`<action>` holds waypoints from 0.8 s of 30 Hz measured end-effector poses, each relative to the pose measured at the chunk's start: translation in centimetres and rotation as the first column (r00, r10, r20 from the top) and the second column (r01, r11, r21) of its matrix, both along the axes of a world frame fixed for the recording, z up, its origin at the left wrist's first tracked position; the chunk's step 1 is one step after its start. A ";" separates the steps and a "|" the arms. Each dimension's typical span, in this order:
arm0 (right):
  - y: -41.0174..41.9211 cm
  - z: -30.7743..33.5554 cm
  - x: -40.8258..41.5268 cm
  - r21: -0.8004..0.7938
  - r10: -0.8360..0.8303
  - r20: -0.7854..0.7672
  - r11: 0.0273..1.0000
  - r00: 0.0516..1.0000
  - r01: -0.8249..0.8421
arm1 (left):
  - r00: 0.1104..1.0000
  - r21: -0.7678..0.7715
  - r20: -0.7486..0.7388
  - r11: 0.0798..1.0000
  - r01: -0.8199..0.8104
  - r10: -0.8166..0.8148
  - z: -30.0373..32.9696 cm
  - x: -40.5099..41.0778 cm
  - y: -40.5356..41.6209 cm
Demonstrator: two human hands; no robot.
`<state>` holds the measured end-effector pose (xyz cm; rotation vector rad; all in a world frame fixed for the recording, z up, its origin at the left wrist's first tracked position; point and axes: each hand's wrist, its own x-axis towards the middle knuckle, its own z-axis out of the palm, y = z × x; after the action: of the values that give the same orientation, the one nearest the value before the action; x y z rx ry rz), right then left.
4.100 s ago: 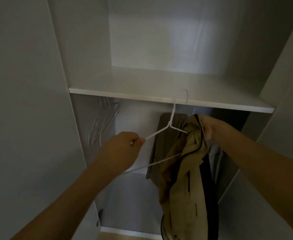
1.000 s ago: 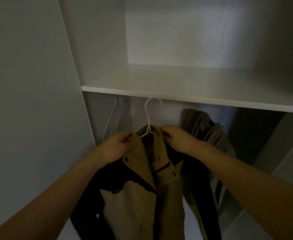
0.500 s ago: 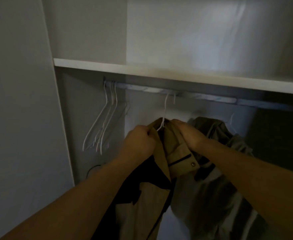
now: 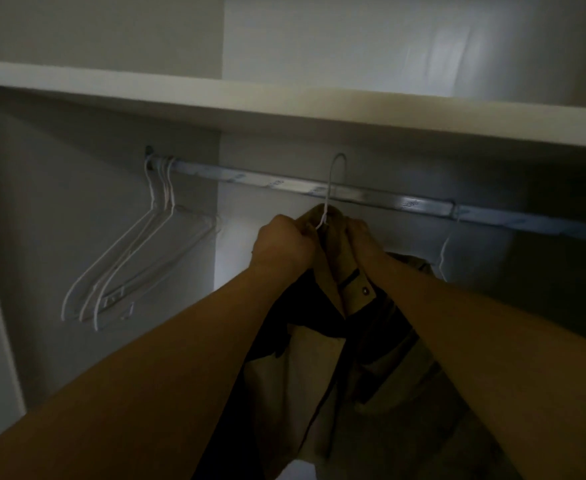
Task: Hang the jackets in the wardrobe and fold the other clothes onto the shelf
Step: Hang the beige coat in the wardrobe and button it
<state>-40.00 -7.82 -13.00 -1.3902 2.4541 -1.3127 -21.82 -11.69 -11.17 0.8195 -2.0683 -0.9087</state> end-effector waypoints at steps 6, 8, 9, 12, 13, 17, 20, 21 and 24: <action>0.6 -1.4 -1.3 0.328 -0.035 -0.085 0.943 0.996 0.061 | 0.994 0.001 0.107 1.000 -0.024 0.024 -2.8 -3.5 -0.3; 1.3 -2.6 -1.2 0.263 -0.012 0.027 0.965 1.000 0.005 | 0.991 -0.042 0.135 0.999 -0.016 0.022 -3.8 -4.0 -0.4; 1.6 -3.0 -1.1 0.199 0.004 0.075 0.980 0.997 -0.019 | 0.991 -0.071 0.136 0.997 -0.012 0.022 -4.1 -4.1 -0.5; 3.1 -5.1 0.0 -0.067 0.115 0.407 0.993 0.906 -0.096 | 0.977 -0.201 0.204 0.979 -0.013 0.055 -4.7 -3.9 -1.1; 3.8 -6.0 0.8 -0.143 0.173 0.551 0.983 0.817 -0.112 | 0.968 -0.271 0.239 0.962 -0.010 0.078 -4.9 -3.7 -1.3; 6.9 -10.5 2.9 -0.276 0.224 0.719 0.961 0.658 -0.026 | 0.955 -0.655 0.161 0.751 -0.084 0.247 -7.9 -1.5 -0.7; 8.7 -15.0 4.4 -0.257 0.198 0.624 0.966 0.756 -0.040 | 0.981 -0.804 0.012 0.586 -0.105 0.193 -12.9 1.2 0.0; 9.1 -16.3 4.7 -0.238 0.191 0.590 0.970 0.785 -0.057 | 0.989 -0.839 0.004 0.539 -0.077 0.149 -15.1 2.2 0.3; 8.9 -18.5 4.3 -0.196 0.115 0.536 0.981 0.837 -0.009 | 0.985 -0.911 0.165 0.392 0.131 0.055 -22.3 4.3 1.4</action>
<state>-35.70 1.04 -31.50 -0.9269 1.9291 -1.6740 -17.52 -10.30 -33.43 0.1938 -2.2734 0.4253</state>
